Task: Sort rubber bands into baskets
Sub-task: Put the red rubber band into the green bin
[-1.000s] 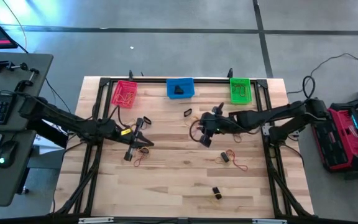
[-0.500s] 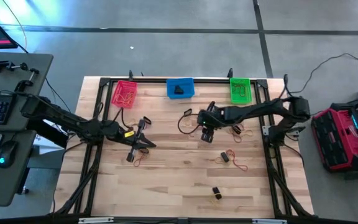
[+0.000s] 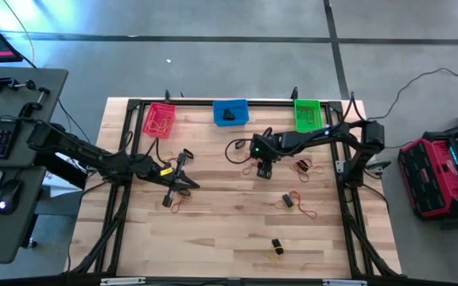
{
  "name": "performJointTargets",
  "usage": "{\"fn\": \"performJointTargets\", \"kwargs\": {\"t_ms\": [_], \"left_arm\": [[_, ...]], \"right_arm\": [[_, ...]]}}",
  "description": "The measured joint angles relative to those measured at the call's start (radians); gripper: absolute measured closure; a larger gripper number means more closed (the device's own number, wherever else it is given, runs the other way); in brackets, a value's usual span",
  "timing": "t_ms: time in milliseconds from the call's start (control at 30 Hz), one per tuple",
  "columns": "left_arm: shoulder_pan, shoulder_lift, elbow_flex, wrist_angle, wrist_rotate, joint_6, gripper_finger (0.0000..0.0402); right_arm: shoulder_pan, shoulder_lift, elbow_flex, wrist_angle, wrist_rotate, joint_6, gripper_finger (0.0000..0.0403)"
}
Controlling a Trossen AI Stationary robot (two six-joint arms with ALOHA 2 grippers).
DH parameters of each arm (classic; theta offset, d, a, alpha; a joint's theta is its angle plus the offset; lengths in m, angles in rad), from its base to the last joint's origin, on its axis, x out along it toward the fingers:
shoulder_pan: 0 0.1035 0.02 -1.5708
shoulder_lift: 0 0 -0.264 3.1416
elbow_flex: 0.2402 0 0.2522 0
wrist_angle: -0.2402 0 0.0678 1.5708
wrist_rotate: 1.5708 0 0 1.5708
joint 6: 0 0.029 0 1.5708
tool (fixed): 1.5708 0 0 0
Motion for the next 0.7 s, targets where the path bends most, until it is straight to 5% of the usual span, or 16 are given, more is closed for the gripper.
{"fn": "performJointTargets", "kwargs": {"t_ms": [167,433,700], "left_arm": [[0.0,0.0,0.0,-0.004,0.0,-0.001,0.0401],[0.0,0.0,0.0,-0.004,0.0,-0.008,0.0401],[0.0,0.0,0.0,-0.006,0.0,-0.02,0.0401]], "right_arm": [[0.0,0.013,0.002,0.002,-0.005,0.021,0.023],[0.002,0.016,0.002,0.002,-0.029,0.015,0.0387],[0.022,0.007,0.034,-0.096,0.026,0.019,0.0397]]}}
